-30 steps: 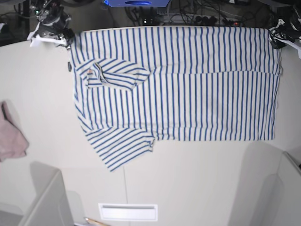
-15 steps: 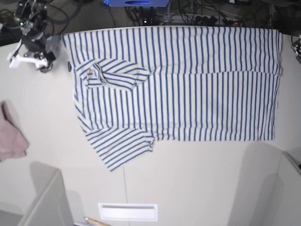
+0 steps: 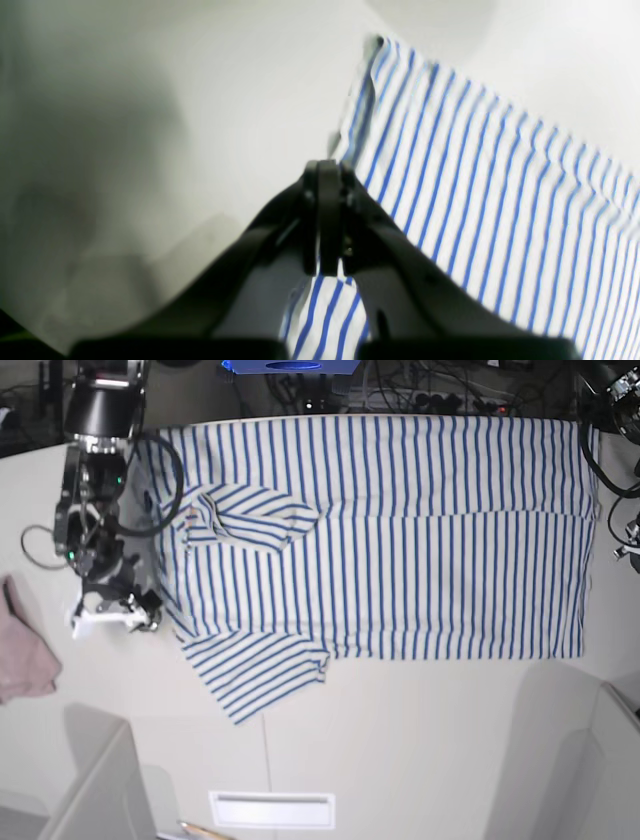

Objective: Fold the T-shirt properly
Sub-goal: 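Release the edge and move the right gripper to the hem corner by the sleeve, then grasp the two hem corners with the right and left grippers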

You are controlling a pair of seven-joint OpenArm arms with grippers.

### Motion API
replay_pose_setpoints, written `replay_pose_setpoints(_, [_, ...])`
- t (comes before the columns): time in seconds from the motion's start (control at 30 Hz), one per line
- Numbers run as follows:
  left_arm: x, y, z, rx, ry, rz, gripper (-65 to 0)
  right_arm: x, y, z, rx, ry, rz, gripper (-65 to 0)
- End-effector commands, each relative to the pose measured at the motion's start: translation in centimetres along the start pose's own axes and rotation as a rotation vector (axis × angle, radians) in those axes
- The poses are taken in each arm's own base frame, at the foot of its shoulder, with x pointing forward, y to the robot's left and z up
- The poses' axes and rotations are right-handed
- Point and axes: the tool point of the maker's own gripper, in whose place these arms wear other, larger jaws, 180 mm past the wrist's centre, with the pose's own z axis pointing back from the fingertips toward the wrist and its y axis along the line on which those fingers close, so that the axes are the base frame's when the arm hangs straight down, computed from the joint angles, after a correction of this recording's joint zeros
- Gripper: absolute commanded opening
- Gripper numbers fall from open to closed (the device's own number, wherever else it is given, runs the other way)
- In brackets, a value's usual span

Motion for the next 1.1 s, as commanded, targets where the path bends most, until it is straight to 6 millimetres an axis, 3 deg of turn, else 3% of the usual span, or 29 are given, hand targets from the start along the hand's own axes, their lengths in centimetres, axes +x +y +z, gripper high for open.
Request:
replay_pose_setpoints(0.0, [1.8,0.2,0.1,0.009,-0.033,-0.038,-65.0,2.5,1.7,-0.5,0.031,-0.042,0.033,-34.7])
replay_pose_setpoints(0.17, [0.9,1.3,-0.9,0.118,0.025,-0.165,-65.0,5.0,5.5,-4.9,0.119,0.018,0.122,-35.0])
replay_pose_setpoints(0.3, [0.6,2.5,-0.9,0.173,0.042,-0.190,-65.0,6.1,5.8,-8.0,0.120,0.063,0.091,-34.1])
replay_pose_setpoints(0.47, [0.5,2.6,-0.9,0.178,0.044,-0.191,-65.0,3.2,5.8,-10.7,0.101,0.185,0.212,-30.3])
replay_pose_setpoints(0.6, [0.6,2.6,-0.9,0.178,0.043,-0.191,-65.0,-0.3,7.5,-11.3,0.121,0.262,0.404,-30.3])
replay_pose_setpoints(0.67, [0.6,2.6,-0.9,0.178,0.043,-0.191,-64.3,-1.1,7.9,-11.4,0.127,0.276,0.431,-30.3])
replay_pose_setpoints(0.8, [0.6,2.6,-0.9,0.177,0.042,-0.190,-53.0,-1.7,8.4,-11.5,0.133,0.284,0.441,-30.3])
replay_pose_setpoints(1.0, [0.8,2.4,-1.3,0.170,0.041,-0.181,-23.2,-1.9,8.3,-11.5,0.130,0.289,0.454,-30.8])
replay_pose_setpoints(1.07, [1.1,2.5,-2.1,0.166,0.042,-0.142,-16.1,-2.5,8.1,-11.5,0.119,0.303,0.501,-35.7])
